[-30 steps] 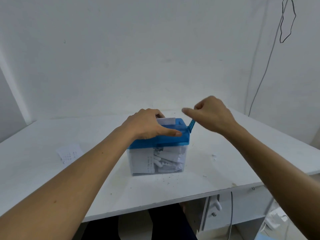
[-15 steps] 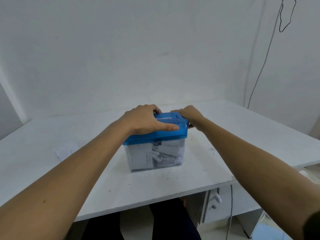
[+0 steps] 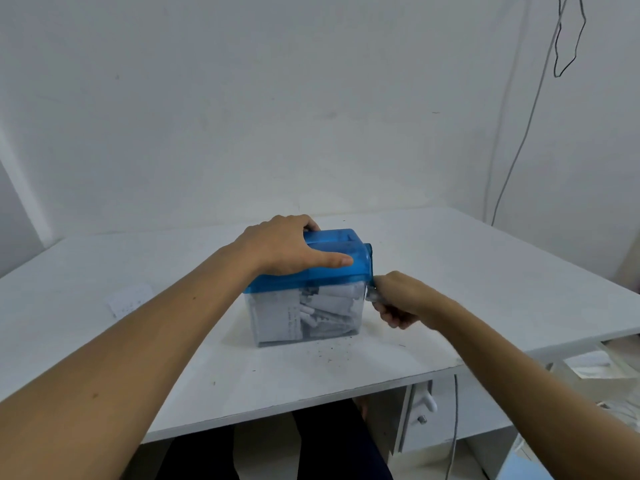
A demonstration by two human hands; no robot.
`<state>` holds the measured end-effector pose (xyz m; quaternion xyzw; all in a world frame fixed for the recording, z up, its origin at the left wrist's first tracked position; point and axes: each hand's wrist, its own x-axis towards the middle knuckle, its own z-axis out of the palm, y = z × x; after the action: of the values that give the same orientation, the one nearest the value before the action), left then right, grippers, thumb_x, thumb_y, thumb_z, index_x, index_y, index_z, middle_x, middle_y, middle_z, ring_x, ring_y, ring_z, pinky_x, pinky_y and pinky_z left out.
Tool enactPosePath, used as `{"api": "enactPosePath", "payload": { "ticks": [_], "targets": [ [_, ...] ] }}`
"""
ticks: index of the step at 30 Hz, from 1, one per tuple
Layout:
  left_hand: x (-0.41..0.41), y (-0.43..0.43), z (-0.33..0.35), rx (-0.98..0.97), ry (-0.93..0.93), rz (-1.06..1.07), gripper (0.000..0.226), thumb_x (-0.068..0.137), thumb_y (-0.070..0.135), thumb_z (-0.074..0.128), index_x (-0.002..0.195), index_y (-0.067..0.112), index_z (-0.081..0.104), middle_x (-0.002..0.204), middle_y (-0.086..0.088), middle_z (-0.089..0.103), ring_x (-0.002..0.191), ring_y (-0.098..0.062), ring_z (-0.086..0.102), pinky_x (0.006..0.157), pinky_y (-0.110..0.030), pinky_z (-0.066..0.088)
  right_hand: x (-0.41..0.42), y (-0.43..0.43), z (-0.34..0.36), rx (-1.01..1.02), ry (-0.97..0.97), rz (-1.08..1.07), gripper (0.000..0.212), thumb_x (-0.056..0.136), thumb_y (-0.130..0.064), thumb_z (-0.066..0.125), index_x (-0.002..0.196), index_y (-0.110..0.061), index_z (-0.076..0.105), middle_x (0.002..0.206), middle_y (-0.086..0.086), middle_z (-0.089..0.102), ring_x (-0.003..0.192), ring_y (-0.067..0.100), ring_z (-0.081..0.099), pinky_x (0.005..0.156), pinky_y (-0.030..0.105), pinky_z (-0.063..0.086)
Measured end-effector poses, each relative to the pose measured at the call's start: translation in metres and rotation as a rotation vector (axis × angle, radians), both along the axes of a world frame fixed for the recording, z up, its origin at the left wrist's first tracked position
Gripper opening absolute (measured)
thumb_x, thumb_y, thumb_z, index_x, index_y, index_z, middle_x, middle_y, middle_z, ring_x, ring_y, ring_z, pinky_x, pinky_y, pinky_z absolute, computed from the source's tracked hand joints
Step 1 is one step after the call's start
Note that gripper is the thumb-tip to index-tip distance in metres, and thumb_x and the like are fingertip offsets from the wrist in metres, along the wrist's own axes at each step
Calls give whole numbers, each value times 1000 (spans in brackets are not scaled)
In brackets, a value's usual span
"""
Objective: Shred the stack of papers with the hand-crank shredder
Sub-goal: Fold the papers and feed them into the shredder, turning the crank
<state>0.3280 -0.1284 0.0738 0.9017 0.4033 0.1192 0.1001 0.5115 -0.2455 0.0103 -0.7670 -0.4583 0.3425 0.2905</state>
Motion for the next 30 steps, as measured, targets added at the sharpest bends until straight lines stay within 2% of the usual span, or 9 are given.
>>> {"api": "enactPosePath", "payload": {
  "ticks": [4,7,9,13,19,23,26,28,30],
  "targets": [
    [-1,-5,4,-5,33,-3,92,62,93,56,133,36,51,126,14,57,109,-15,57,90,-37,48,3,-19,37,0,-23,107,31,100,-24,42,75,-9,53,57,4,53,48,16,46,51,26,38],
    [-1,-6,6,-21,36,-14,88,63,93,56,132,38,52,124,15,58,106,-15,57,90,-37,49,9,-22,83,78,29,108,51,97,-50,46,64,-12,54,58,7,53,48,18,47,50,26,38],
    [-1,-5,5,-21,33,-14,86,64,92,57,131,40,53,122,15,58,105,-15,57,89,-37,49,15,-15,106,93,-66,186,55,86,-64,59,69,-12,61,66,6,61,57,17,56,58,29,50],
    [-1,-4,3,-11,30,-12,89,63,92,57,134,39,51,125,15,57,107,-15,57,90,-37,48,30,10,115,176,-131,189,53,69,-61,77,79,-10,69,75,1,67,71,14,63,77,32,60],
    [-2,-4,3,-6,19,-16,89,62,93,56,133,39,51,125,15,58,107,-15,57,91,-38,49,31,65,92,274,-376,-1,55,78,-64,71,95,-12,71,96,1,72,84,13,70,78,32,60],
    [-2,-5,1,-8,13,-13,87,63,93,55,132,40,51,120,16,58,105,-15,58,87,-35,48,24,76,80,232,-313,-2,54,85,-64,64,99,-11,69,94,-2,69,80,11,66,70,28,55],
    [-3,-6,4,-28,19,-22,89,63,94,55,133,39,50,122,16,58,105,-15,58,89,-36,48,25,78,72,107,-305,13,49,94,-59,55,103,-13,67,101,-1,70,87,15,69,68,28,54],
    [-5,-6,4,-45,17,-22,90,61,95,55,132,40,51,123,17,58,106,-14,58,90,-36,49,29,81,48,-154,-393,83,28,101,-34,52,108,-11,65,113,4,69,92,21,70,71,30,54],
    [-4,-7,3,-39,27,-20,92,59,96,54,132,40,50,125,17,57,107,-14,57,90,-36,49,32,78,20,-357,-379,112,16,98,-22,50,97,-13,64,105,5,67,84,20,65,75,29,54]
  ]
}}
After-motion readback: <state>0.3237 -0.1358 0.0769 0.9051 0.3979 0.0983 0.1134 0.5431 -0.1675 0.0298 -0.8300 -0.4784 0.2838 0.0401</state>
